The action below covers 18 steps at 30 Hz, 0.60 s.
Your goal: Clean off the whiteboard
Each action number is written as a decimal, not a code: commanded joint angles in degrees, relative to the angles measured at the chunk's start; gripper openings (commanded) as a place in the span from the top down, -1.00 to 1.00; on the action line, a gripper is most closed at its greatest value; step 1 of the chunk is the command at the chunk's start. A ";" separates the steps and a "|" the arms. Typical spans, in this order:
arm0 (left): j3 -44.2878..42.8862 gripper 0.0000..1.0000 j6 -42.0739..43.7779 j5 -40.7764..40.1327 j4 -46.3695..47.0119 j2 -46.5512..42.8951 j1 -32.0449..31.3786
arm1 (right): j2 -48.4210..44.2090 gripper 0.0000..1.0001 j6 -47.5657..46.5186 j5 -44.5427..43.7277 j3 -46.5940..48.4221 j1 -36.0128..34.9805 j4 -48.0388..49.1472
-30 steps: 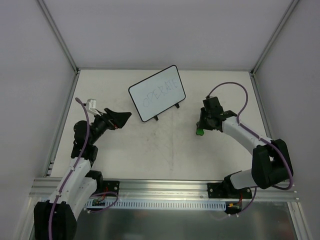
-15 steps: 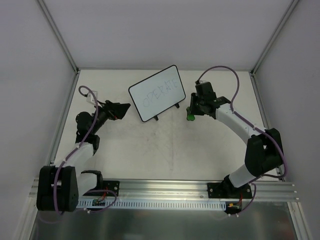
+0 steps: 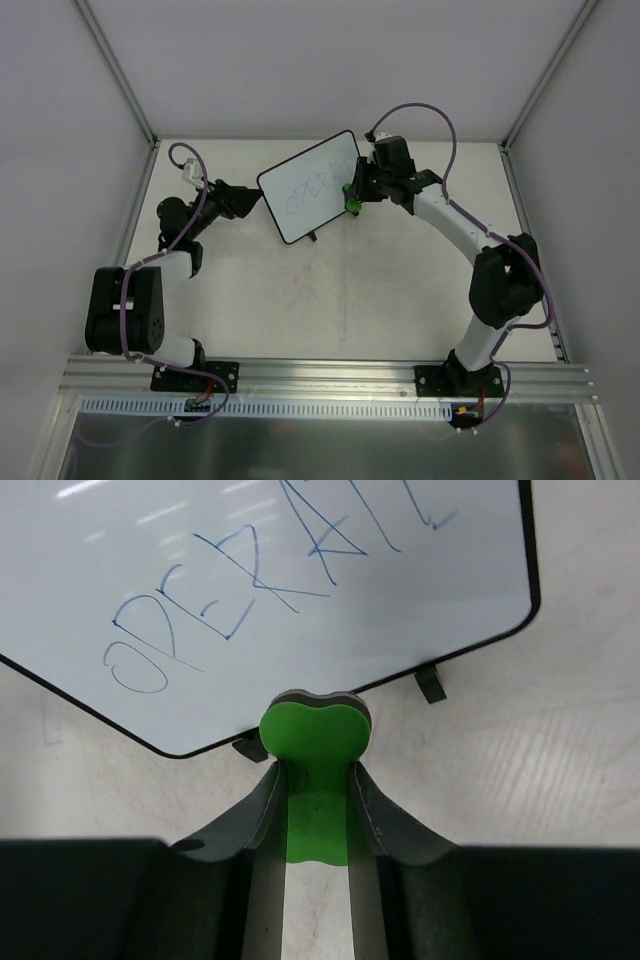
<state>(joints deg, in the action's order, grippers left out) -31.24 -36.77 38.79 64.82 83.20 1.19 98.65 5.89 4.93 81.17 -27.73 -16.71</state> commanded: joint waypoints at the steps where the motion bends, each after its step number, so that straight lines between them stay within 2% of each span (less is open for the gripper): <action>1: -3.82 -0.48 3.46 2.00 4.88 1.78 0.22 | 2.67 0.99 -1.93 4.29 5.05 -1.27 3.34; 7: -8.91 -0.30 4.87 0.06 2.42 8.10 0.13 | 7.87 0.99 -5.45 2.28 12.96 -4.88 3.70; 12: -10.59 -0.29 3.91 -0.20 5.06 12.33 0.13 | 11.38 0.99 -5.36 3.24 16.30 -5.58 3.70; 15: -13.05 -0.13 2.76 1.20 6.02 16.11 0.13 | 13.22 0.99 -7.73 2.81 17.97 -6.72 3.70; 18: -14.02 -0.08 0.83 1.47 8.91 18.66 0.13 | 13.93 0.99 -8.35 2.10 18.41 -7.60 4.75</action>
<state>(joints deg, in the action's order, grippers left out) -42.94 -35.46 38.68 66.54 100.84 1.19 111.87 -0.10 7.27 96.95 -34.28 -14.11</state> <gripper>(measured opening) 0.545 0.268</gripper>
